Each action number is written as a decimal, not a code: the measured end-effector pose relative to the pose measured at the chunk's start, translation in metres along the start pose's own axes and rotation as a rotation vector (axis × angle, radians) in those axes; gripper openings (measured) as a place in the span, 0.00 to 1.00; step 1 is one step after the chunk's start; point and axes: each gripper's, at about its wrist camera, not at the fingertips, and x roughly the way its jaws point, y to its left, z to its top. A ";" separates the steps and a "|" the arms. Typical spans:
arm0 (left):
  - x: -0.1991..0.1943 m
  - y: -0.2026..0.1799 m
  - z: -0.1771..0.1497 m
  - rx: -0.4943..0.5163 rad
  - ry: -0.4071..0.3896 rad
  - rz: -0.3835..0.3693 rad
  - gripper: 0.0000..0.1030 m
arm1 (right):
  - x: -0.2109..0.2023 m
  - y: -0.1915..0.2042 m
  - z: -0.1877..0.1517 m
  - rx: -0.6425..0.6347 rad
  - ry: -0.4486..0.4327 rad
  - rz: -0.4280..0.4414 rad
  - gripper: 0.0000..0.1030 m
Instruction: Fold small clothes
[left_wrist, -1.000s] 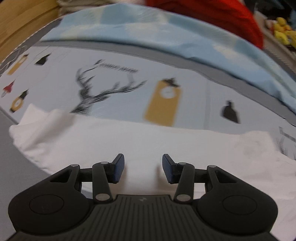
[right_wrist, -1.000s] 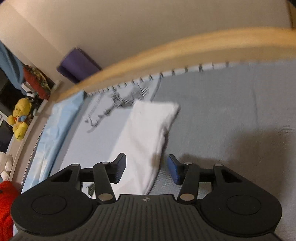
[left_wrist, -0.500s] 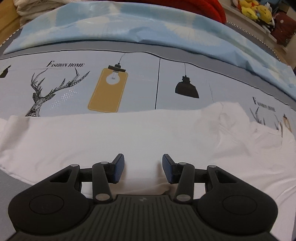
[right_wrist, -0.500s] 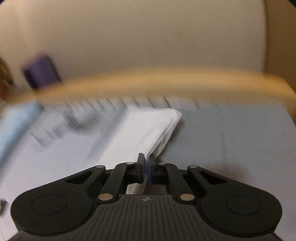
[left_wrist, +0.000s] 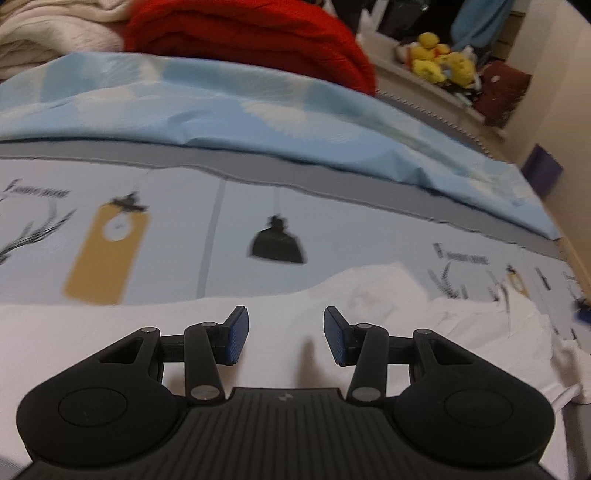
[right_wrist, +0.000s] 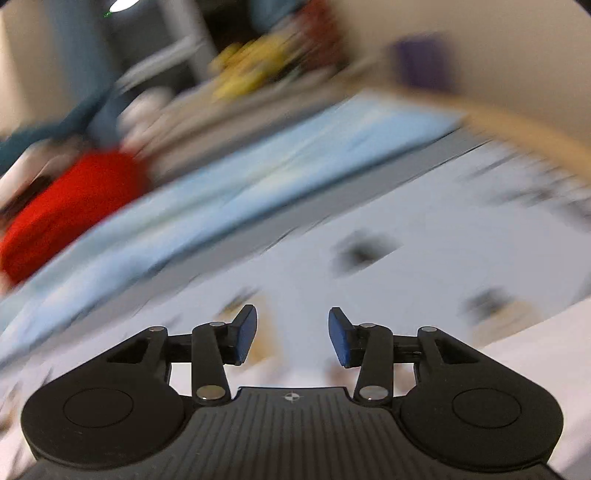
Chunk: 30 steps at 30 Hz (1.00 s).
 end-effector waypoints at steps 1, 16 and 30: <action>0.006 -0.004 0.002 0.005 -0.009 -0.013 0.49 | 0.014 0.016 -0.007 -0.049 0.040 -0.009 0.44; 0.066 -0.020 -0.004 0.102 0.013 0.046 0.03 | 0.058 0.081 -0.057 -0.245 0.024 -0.106 0.10; 0.016 -0.020 -0.020 0.153 0.069 -0.153 0.26 | 0.026 0.065 -0.071 -0.278 0.069 -0.201 0.31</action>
